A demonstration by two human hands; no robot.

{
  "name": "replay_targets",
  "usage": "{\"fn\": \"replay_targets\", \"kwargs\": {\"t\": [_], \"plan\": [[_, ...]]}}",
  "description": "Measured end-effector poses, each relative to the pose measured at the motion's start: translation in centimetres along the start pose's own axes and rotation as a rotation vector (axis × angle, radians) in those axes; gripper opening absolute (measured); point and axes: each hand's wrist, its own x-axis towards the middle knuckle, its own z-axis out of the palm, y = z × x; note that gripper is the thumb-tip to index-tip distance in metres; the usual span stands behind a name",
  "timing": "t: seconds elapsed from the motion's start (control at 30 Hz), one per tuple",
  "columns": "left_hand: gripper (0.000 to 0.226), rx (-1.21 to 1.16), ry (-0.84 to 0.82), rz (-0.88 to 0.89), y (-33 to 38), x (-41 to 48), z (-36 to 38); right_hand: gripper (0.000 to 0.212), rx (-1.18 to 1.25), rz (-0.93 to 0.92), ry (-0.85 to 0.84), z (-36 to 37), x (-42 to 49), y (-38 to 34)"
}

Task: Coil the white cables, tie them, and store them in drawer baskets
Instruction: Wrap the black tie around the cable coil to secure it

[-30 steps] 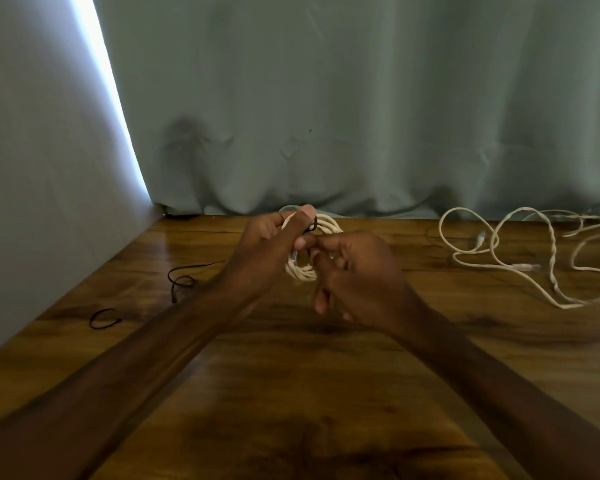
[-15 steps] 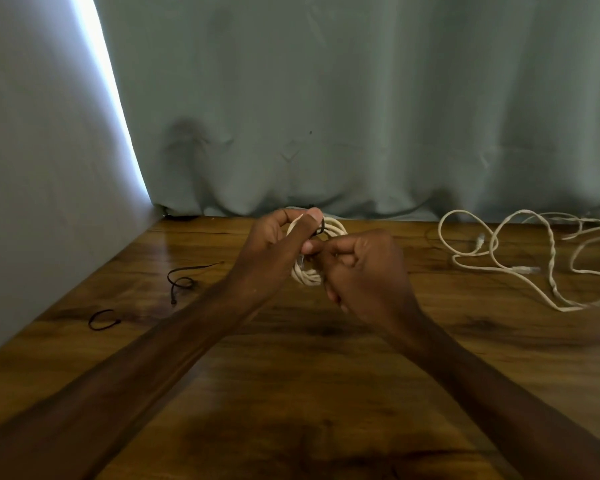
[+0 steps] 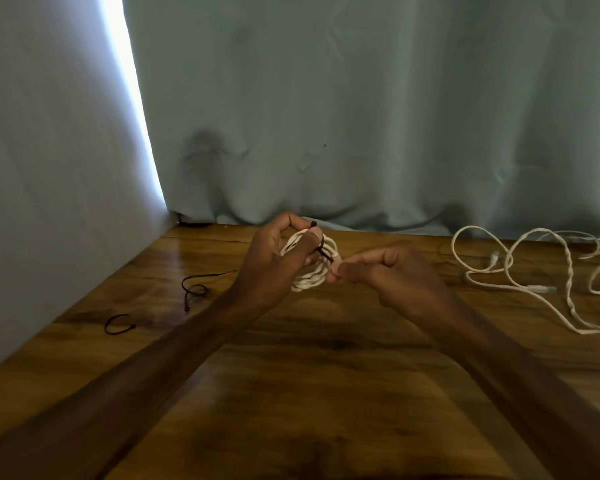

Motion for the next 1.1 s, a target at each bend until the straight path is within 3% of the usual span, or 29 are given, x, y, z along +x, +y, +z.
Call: {"fn": "replay_targets", "kwargs": {"t": [0.23,0.37,0.5,0.67,0.83,0.93,1.1], "plan": [[0.015,-0.068,0.195,-0.122,-0.2,-0.2,0.4,0.015,-0.123,-0.295,0.105,1.7,0.0,0.8],[0.018,-0.076,0.299,-0.120,-0.5,-0.1,0.4,0.015,-0.115,-0.422,0.072,2.9,-0.9,0.7],[0.019,-0.078,0.298,-0.091,-0.7,-0.3,0.5,0.017,-0.054,-0.529,0.032,3.3,-1.1,0.7],[0.018,-0.032,0.187,-0.016,-0.7,-0.5,0.2,0.010,0.124,-0.456,-0.013,2.5,-0.4,0.8],[0.021,-0.075,0.109,0.018,-0.6,-0.6,0.4,0.025,0.496,-0.289,-0.172,1.1,-0.2,0.3],[0.023,-0.136,0.086,0.016,-0.3,-0.7,0.7,0.015,0.474,-0.264,-0.112,0.7,-0.4,0.1],[0.025,-0.174,0.078,0.039,-0.2,-0.7,0.9,0.021,0.556,-0.214,-0.008,0.8,-0.4,-0.3]]}}
